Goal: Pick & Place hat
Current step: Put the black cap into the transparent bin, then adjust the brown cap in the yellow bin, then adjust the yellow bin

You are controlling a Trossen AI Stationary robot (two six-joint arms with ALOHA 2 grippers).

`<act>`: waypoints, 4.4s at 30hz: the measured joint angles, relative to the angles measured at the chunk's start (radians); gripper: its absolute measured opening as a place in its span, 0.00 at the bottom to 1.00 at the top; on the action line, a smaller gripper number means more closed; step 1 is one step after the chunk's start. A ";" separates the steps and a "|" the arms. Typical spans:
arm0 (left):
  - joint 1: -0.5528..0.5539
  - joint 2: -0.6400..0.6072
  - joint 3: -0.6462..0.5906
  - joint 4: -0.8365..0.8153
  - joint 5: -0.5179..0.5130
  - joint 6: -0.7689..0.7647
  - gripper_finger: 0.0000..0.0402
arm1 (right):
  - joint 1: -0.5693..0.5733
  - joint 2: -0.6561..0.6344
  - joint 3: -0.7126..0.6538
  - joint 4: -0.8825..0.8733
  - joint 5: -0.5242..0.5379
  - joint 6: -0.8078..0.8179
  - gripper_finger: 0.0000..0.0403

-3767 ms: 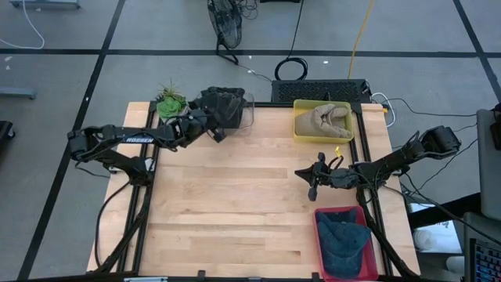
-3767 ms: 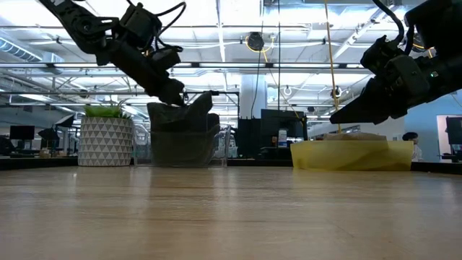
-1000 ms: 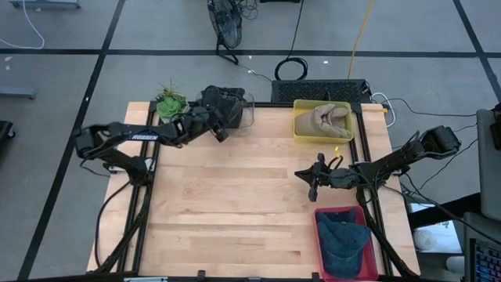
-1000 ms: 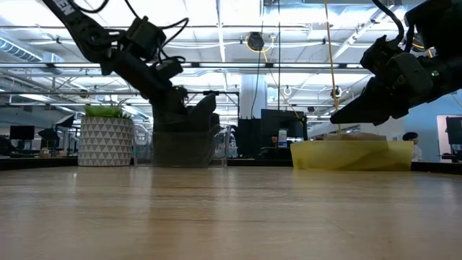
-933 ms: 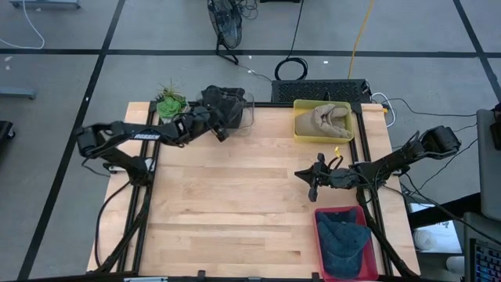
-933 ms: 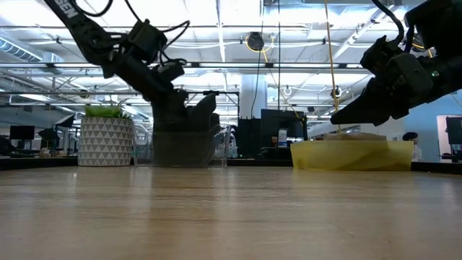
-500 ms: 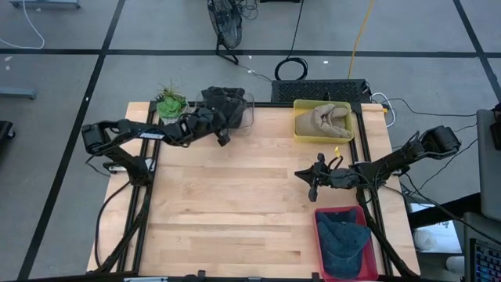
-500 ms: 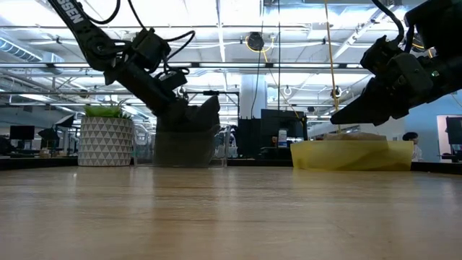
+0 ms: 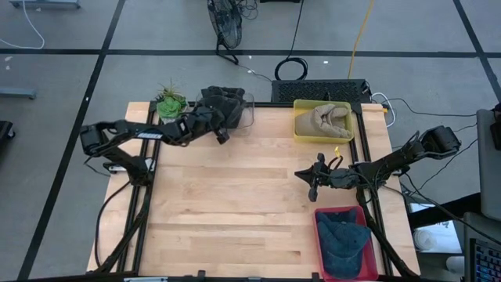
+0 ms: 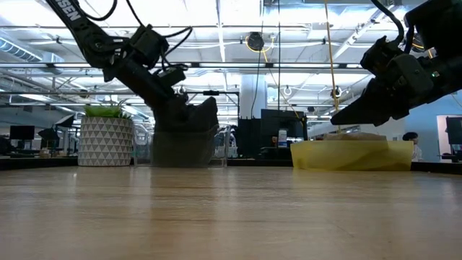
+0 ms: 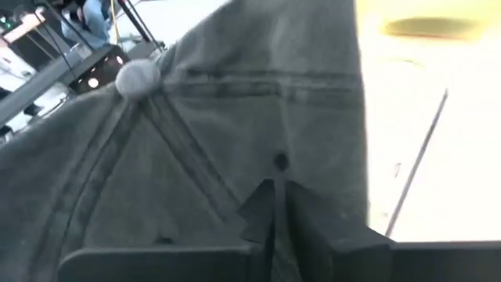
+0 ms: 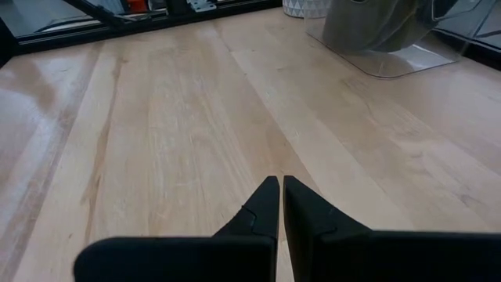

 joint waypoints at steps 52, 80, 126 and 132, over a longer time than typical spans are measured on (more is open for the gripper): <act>-0.200 -0.465 0.000 -0.238 -0.083 -0.080 0.16 | 0.000 0.000 0.000 -0.009 -0.002 0.001 0.00; -0.364 -0.500 0.000 -0.166 0.143 -0.058 0.16 | -0.764 -0.007 0.348 -0.539 -0.129 0.022 0.00; -0.363 -0.500 0.000 -0.199 0.134 -0.045 0.16 | -0.939 -0.130 0.243 -0.435 -0.419 -0.002 0.00; -0.363 -0.501 0.000 -0.215 0.134 -0.045 0.16 | -0.795 -0.173 0.244 -0.795 -0.381 0.107 0.00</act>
